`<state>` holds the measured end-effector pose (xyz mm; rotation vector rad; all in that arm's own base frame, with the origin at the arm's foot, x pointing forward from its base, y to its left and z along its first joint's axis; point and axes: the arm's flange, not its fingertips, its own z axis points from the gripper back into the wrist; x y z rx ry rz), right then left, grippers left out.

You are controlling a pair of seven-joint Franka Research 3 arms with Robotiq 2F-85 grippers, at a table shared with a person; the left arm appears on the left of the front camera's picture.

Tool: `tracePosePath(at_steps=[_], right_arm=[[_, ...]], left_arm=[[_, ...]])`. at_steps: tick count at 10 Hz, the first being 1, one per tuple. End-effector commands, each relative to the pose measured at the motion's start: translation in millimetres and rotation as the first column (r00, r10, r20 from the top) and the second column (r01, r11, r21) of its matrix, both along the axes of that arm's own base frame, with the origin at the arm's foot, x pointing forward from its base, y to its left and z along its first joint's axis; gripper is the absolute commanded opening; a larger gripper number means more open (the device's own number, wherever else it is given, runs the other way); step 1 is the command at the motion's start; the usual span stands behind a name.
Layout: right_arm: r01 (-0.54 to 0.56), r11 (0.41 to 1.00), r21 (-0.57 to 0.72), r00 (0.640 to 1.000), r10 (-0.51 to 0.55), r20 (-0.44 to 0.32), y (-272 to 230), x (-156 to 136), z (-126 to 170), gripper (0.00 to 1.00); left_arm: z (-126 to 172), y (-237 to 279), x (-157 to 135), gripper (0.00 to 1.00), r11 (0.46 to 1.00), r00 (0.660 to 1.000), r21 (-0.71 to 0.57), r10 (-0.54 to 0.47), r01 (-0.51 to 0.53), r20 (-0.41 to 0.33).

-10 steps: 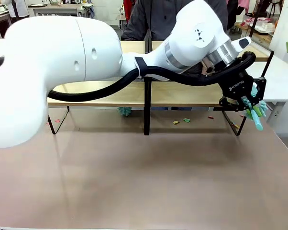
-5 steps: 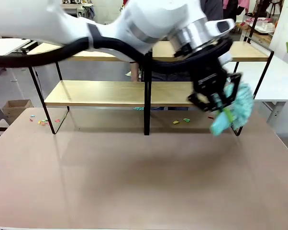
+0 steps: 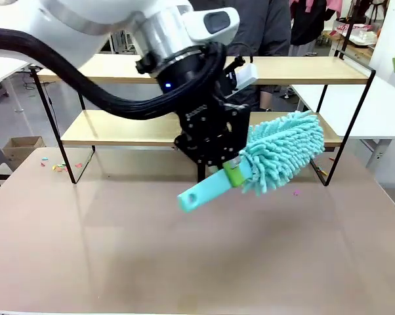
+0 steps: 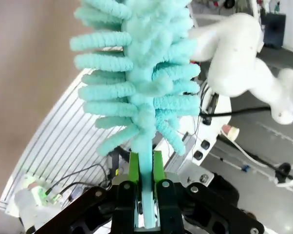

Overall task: Clean the shelves.
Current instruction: Clean another randomly selected level of the Shelf with the Duster.

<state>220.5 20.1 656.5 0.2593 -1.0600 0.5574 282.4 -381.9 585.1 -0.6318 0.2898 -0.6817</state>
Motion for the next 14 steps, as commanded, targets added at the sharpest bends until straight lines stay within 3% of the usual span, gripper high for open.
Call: tracePosePath(at_steps=[1,3,7,9,12,14], right_arm=[[-0.001,1.0,0.001,1.0,0.001,-0.001,-0.5,-0.4,0.3,1.0],[-0.001,1.0,0.001,1.0,0.001,-0.001,-0.5,-0.4,0.3,1.0],[-0.001,1.0,0.001,1.0,0.001,-0.001,-0.5,-0.4,0.3,1.0],[-0.001,1.0,0.001,1.0,0.001,-0.001,-0.5,-0.4,0.3,1.0],[-0.001,1.0,0.001,1.0,0.001,-0.001,-0.5,-0.4,0.3,1.0],[-0.001,1.0,0.001,1.0,0.001,-0.001,-0.5,-0.4,0.3,1.0]], left_arm=[[-2.7,23.3,-11.8,0.12,0.998,0.998,-0.014,-0.059,0.059,-0.031],[10.2,69.6,-24.5,0.12,0.999,0.998,-0.024,-0.035,0.034,-0.056],[41.2,189.1,-84.7,0.12,0.948,0.972,-0.232,0.233,-0.218,0.035],[60.2,256.0,-108.9,0.12,0.892,0.921,-0.338,0.363,-0.3,0.139],[93.7,371.9,-103.9,0.12,0.812,0.843,-0.395,0.517,-0.429,0.147],[101.0,419.3,-97.3,0.12,0.703,0.724,-0.399,0.678,-0.589,0.128]])
